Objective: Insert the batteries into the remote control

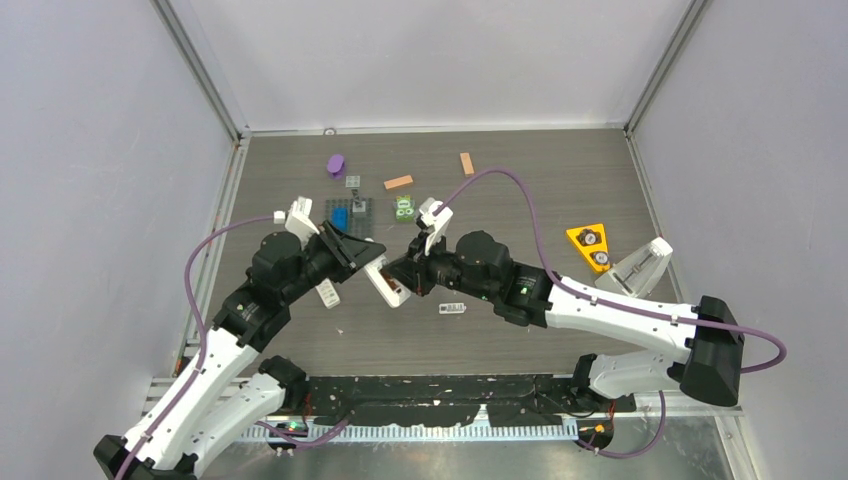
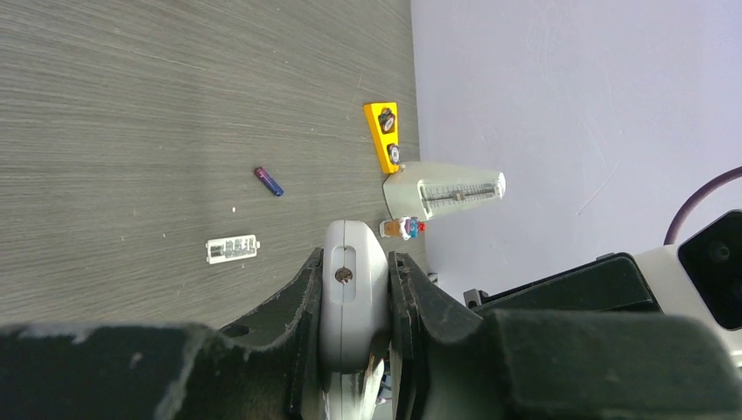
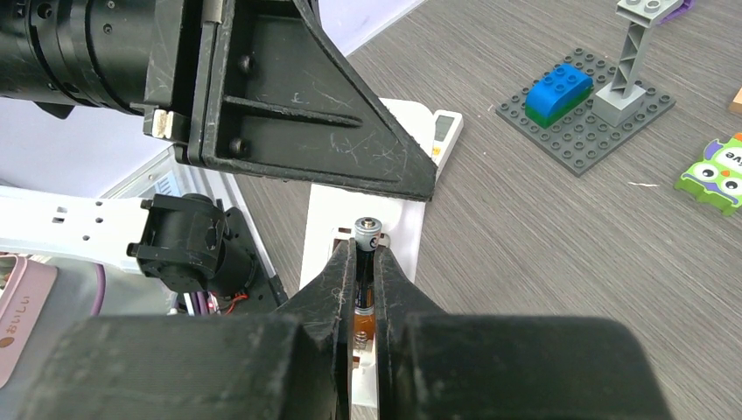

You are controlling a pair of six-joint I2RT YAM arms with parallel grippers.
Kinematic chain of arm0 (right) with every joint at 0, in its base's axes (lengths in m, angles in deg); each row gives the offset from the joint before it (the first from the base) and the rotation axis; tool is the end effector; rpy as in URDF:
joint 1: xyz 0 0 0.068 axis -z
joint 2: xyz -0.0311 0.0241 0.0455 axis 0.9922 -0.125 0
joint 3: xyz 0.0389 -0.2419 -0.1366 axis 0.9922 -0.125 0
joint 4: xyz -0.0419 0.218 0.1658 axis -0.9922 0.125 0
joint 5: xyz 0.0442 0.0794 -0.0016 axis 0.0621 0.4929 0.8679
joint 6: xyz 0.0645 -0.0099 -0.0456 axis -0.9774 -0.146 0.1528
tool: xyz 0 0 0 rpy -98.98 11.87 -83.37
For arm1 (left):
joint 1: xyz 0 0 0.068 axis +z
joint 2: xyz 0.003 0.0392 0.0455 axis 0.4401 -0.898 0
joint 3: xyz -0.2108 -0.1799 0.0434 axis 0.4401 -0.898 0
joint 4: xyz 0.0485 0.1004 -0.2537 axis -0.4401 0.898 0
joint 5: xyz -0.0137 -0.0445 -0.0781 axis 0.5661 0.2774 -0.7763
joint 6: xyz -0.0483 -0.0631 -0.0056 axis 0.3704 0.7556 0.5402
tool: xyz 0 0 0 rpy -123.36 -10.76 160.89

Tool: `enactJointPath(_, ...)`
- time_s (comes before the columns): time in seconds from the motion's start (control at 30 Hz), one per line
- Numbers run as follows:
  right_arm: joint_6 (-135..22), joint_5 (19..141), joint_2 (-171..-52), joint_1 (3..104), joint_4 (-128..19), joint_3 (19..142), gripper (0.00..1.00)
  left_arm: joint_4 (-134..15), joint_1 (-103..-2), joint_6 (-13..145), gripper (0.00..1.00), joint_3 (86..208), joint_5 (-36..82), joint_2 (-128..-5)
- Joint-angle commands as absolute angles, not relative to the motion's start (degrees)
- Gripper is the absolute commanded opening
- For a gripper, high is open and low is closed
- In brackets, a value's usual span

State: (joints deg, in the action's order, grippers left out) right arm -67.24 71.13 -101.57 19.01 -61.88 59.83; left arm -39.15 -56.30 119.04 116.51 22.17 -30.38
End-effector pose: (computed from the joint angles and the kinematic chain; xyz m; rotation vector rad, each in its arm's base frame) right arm 0.1519 0.3061 0.3306 -0.7121 1.7118 1.0115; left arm 0.1726 -0.1127 0.3189 -0.4896 1.9893 -1.2489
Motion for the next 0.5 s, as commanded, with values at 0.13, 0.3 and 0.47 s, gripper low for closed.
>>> enactJointPath(0.13, -64.76, 71.14, -101.44, 18.27, -64.13, 57.37, 0.1, -42.36, -55.3, 122.38, 0.0, 117.93, 19.43, -29.39)
enactJointPath(0.3, -63.36, 71.2, -100.83, 18.05, -64.25, 56.6, 0.12, -41.75, -54.44, 124.1, 0.0, 117.8, 18.4, -29.56)
enactJointPath(0.47, -62.64, 70.77, -100.73, 18.05, -63.49, 56.55, 0.14, -41.8, -54.15, 123.92, 0.0, 117.56, 18.01, -29.85)
